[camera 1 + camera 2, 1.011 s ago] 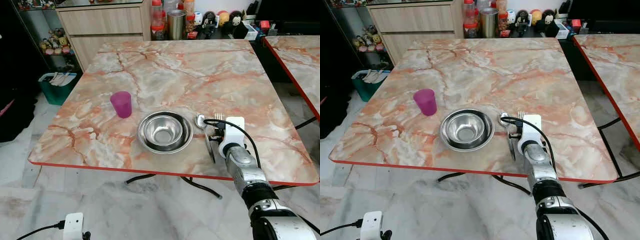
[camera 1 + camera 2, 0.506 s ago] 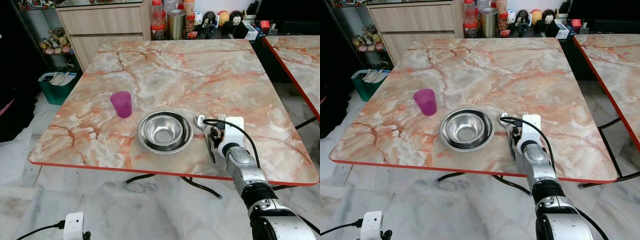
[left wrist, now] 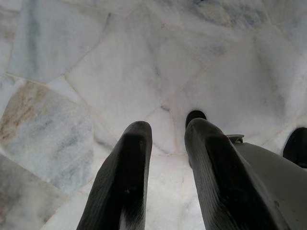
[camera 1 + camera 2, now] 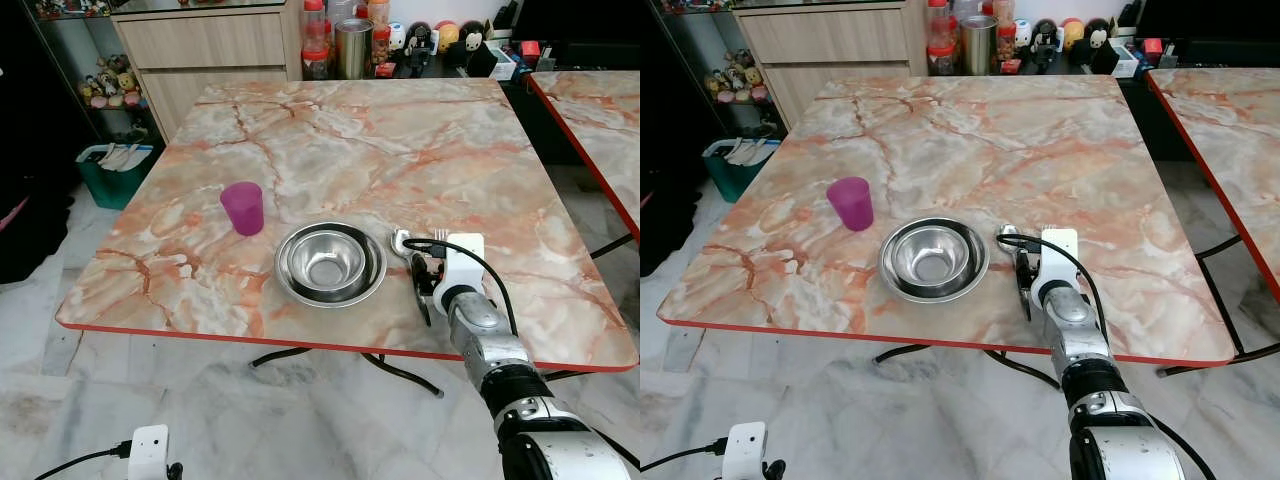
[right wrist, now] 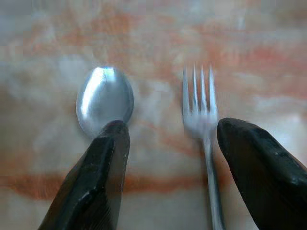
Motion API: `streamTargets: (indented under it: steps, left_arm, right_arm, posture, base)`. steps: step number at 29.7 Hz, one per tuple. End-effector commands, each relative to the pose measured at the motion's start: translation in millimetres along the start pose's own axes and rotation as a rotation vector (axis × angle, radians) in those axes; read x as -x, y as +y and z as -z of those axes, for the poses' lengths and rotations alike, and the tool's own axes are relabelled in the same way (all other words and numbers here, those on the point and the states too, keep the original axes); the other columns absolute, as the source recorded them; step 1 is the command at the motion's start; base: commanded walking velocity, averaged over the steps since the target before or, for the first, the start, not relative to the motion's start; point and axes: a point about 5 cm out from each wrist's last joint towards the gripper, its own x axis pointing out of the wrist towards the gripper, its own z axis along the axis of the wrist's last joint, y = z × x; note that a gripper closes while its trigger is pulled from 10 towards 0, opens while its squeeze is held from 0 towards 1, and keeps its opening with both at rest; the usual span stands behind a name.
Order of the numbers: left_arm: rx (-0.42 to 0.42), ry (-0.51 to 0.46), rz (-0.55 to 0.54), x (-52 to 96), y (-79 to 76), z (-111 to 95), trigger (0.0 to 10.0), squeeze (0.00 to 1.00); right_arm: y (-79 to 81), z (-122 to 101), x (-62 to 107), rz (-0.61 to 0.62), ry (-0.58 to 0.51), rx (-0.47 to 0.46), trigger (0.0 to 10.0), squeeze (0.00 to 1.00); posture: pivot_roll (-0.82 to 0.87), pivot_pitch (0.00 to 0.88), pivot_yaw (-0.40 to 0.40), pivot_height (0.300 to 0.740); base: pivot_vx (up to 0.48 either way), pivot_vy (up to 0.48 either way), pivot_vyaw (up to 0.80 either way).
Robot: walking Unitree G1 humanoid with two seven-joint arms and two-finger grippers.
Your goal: Setting the table
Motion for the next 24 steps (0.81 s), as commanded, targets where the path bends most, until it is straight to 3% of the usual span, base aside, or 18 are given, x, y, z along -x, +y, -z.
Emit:
streamTargets:
  steps: [1, 6, 8, 11, 19, 24]
  left_arm:
    - [0.011, 0.021, -0.007, 1.1, 1.2, 5.6, 10.0, 0.00]
    - [0.027, 0.003, -0.004, 1.0, 0.9, 3.8, 10.0, 0.00]
    - [0.027, 0.003, -0.004, 1.0, 0.9, 3.8, 10.0, 0.00]
    - [0.031, -0.005, 0.000, 0.8, -0.2, 2.8, 10.0, 0.00]
    - [0.045, -0.003, -0.006, 0.6, -4.4, 3.9, 10.0, 0.00]
    - [0.013, 0.004, -0.006, 0.8, -1.7, 4.3, 10.0, 0.00]
  right_arm:
    - [3.1, -20.9, -1.6, -0.013, -0.102, -0.006, 10.0, 0.00]
    - [2.2, -48.5, 4.9, -0.005, -0.278, 0.007, 10.0, 0.00]
    - [2.2, -48.5, 4.9, -0.005, -0.278, 0.007, 10.0, 0.00]
    - [2.0, -65.1, 15.2, -0.002, -0.399, 0.002, 10.0, 0.00]
    - [5.0, -56.4, 19.4, -0.007, -0.392, -0.005, 10.0, 0.00]
    - [2.5, -64.7, 25.1, 0.029, -0.450, -0.014, 10.0, 0.00]
  posture:
    - [-0.01, 0.112, 0.039, 0.740]
    - [-0.02, 0.112, 0.040, 0.740]
    - [-0.02, 0.112, 0.040, 0.740]
    - [-0.03, 0.112, 0.041, 0.740]
    - [-0.07, 0.113, 0.027, 0.740]
    - [-0.16, 0.079, 0.049, 0.740]
  base:
    - [0.000, 0.000, 0.00]
    - [0.000, 0.000, 0.00]
    - [0.000, 0.000, 0.00]
    - [0.000, 0.000, 0.00]
    - [0.000, 0.000, 0.00]
    - [0.000, 0.000, 0.00]
